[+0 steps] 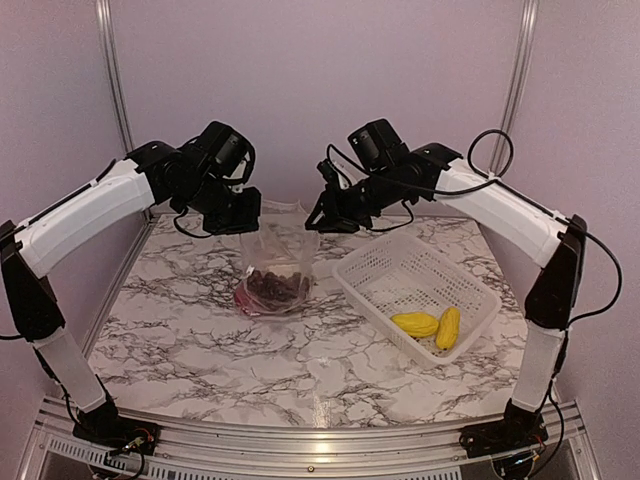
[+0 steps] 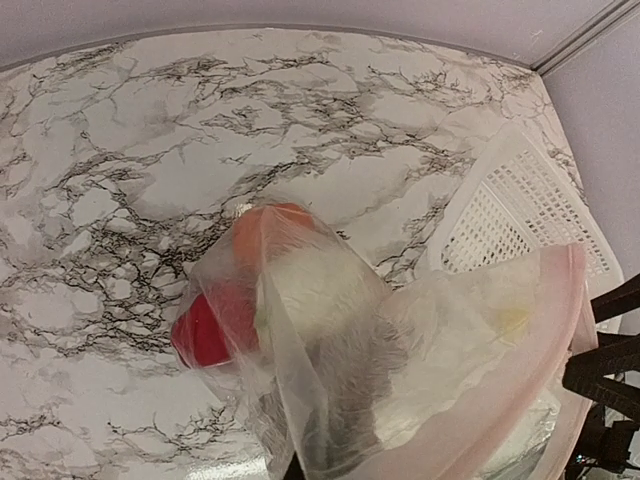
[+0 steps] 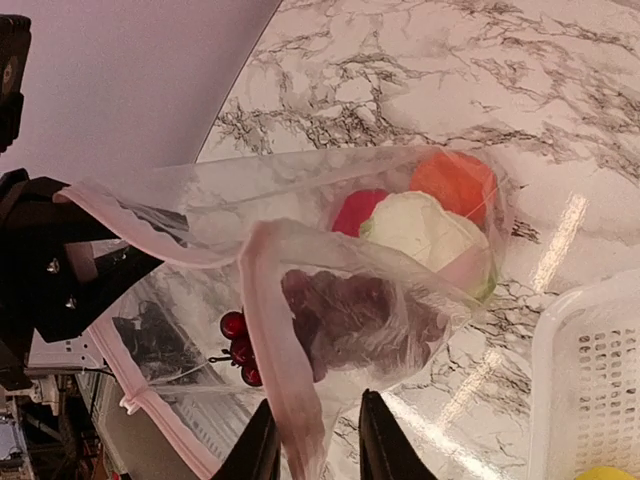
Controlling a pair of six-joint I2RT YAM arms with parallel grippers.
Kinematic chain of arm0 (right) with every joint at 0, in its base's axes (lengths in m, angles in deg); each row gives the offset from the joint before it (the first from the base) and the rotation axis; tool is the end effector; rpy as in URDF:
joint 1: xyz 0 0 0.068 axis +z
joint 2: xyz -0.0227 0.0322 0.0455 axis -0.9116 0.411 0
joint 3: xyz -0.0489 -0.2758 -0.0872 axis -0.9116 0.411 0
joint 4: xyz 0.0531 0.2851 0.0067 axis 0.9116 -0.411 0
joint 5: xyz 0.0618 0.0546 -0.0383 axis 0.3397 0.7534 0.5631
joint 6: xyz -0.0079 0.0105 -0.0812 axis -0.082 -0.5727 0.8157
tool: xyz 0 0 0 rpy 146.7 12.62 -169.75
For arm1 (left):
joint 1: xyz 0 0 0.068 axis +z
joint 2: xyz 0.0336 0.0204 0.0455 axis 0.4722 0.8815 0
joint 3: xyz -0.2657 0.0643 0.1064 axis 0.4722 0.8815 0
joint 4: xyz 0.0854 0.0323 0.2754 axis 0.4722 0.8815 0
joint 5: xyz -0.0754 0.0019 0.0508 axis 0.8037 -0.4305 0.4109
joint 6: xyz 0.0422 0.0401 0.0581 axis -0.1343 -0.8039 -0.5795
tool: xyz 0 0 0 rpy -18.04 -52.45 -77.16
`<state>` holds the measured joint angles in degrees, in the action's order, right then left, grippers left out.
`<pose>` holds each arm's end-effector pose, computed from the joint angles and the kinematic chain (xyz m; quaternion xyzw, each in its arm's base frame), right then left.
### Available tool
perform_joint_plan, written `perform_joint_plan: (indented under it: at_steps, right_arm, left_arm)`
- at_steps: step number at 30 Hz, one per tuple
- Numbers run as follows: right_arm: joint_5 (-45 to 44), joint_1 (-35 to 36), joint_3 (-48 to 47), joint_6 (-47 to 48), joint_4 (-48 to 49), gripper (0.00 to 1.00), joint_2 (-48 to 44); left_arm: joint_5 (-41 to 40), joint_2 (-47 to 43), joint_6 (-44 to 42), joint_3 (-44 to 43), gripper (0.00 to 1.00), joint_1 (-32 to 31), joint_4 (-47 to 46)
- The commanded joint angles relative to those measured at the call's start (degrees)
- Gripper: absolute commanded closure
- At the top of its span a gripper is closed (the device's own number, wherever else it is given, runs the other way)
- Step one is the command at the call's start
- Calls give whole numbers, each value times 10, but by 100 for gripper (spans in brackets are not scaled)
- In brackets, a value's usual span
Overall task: Place the food in the zip-top bag and seal the zipper
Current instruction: Adjust the zipper food storage bag at the center of the board, then adjust the fake fruit in the bin.
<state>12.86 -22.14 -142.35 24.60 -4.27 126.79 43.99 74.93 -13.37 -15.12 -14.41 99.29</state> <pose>0.3310 0.3523 0.3670 -0.1812 0.8897 0.3691 0.1986 0.3185 -0.2817 0.3809 0.0554 0.9204 -0.1931 0.3353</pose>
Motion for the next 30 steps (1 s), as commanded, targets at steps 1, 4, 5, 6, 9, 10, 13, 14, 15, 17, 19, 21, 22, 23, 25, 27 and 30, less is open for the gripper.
perform_joint_plan:
  at_steps: [1,4,5,6,9,10,13,14,15,17,19,21,22,23,25,27,30]
  right_arm:
    - [9,-8,-52,10,-23,68,-14]
    - [7,-20,-33,18,-31,57,-45]
    - [9,-25,-18,19,-32,54,-59]
    - [8,-32,1,23,-31,52,-73]
    - [-30,-49,77,46,-39,47,-120]
    - [-45,-54,105,54,-44,46,-134]
    - [-74,-68,187,76,-50,43,-177]
    - [-81,-72,213,82,-52,42,-191]
    - [-92,-74,236,88,-56,40,-203]
    - [-112,-77,286,93,-62,39,-225]
    - [-130,-80,324,98,-66,38,-246]
    - [-146,-84,352,98,-76,37,-257]
    - [-148,-88,367,96,-81,37,-261]
    - [-148,-92,381,93,-86,37,-265]
    - [-149,-99,409,82,-95,36,-275]
    - [-144,-104,440,65,-96,35,-288]
    - [-115,-124,496,34,-78,33,-313]
  left_arm:
    - [-15,5,-13,-24,100,0,19]
    - [-11,14,-17,-29,100,0,16]
    - [-10,16,-17,-31,100,0,16]
    - [-9,18,-19,-32,100,0,15]
    - [-6,23,-21,-32,99,0,11]
    - [-4,23,-22,-31,99,0,8]
    - [4,26,-27,-31,99,0,4]
    - [8,28,-29,-32,99,0,3]
    - [10,30,-30,-33,99,0,3]
    - [15,32,-35,-35,98,0,3]
    - [19,36,-38,-36,98,0,3]
    - [25,38,-42,-36,98,0,3]
    - [27,39,-44,-37,98,0,3]
    - [30,40,-45,-37,98,0,3]
    - [34,41,-49,-37,98,0,4]
    - [36,41,-52,-36,98,0,3]
    - [36,41,-54,-38,98,0,3]
